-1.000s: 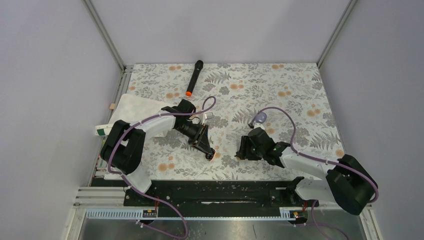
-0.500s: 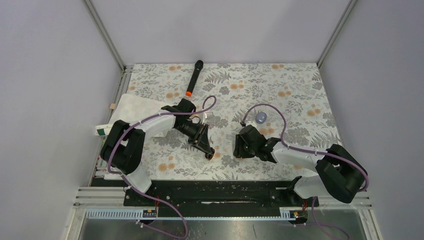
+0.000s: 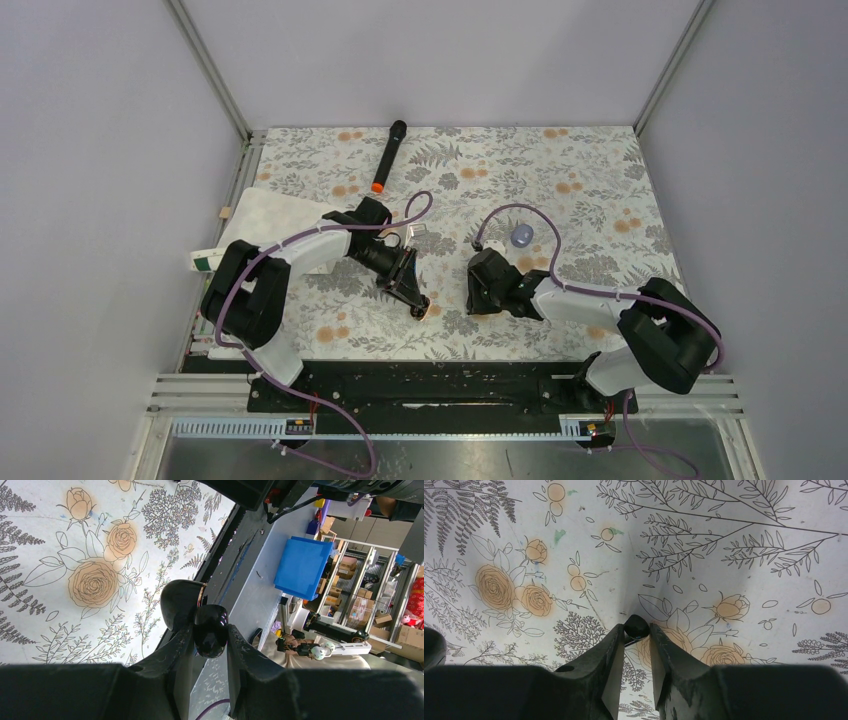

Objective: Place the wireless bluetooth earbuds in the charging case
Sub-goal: Pick up the right earbud from the center of the board.

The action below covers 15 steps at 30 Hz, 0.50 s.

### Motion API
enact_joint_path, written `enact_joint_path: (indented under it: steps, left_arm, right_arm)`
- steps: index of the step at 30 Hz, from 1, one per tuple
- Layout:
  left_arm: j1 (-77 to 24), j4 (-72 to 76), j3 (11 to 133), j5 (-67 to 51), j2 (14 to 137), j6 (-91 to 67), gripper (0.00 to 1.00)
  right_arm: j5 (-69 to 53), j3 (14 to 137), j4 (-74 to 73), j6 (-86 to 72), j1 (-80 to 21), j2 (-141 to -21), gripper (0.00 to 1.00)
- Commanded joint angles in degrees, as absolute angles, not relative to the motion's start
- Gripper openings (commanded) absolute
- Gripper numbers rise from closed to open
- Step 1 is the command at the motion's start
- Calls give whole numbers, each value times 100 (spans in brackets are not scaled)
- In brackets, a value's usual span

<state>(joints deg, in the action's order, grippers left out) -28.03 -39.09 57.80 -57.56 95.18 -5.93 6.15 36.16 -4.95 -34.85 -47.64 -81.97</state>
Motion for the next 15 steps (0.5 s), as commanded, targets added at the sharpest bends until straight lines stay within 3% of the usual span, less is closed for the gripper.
enact_joint_path:
  steps: [1,8,15]
  left_arm:
    - [-2830,-3780,5963,-5816,9305,-505,0]
    - [-2830,-3714,5943,-5854,9291,-562,0]
    - [-2842,-3719,5948,-5934,9308,-541,0]
  right_arm:
    - [809,3769,-732,-3420,-4830,-8242,31]
    - [825,3717,-722,-3450,-4834,-8068,19]
    - [986,3711,-796,-3350,-4834,-7511,15]
